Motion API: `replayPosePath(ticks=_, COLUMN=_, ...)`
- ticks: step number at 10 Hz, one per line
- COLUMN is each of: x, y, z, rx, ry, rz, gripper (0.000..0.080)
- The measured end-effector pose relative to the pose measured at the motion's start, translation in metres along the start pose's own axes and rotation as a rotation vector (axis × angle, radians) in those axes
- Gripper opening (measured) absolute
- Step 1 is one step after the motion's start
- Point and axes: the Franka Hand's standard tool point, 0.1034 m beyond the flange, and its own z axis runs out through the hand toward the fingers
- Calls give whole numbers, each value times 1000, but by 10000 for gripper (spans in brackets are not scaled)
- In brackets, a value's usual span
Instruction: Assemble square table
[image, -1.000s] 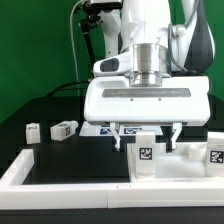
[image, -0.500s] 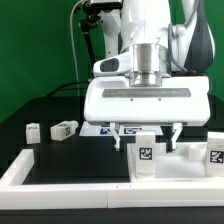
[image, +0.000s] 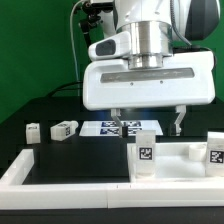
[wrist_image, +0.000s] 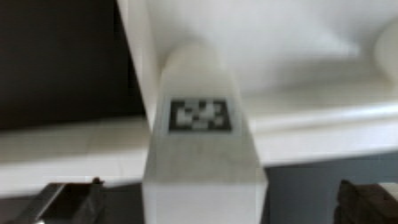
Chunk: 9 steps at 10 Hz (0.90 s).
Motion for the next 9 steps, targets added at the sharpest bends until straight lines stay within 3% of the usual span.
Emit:
replayPosePath(ticks=2, x=4, y=-4, z=4, rx=15, ry=-113, rz=19, gripper=649)
replayPosePath(ticks=8, x=-1, y=2, z=13, rx=7, ry=-134, rz=27, gripper=649)
replayPosePath(ticks=9, x=-1, y=2, z=13, rx=7, ry=-135, rz=28, gripper=533)
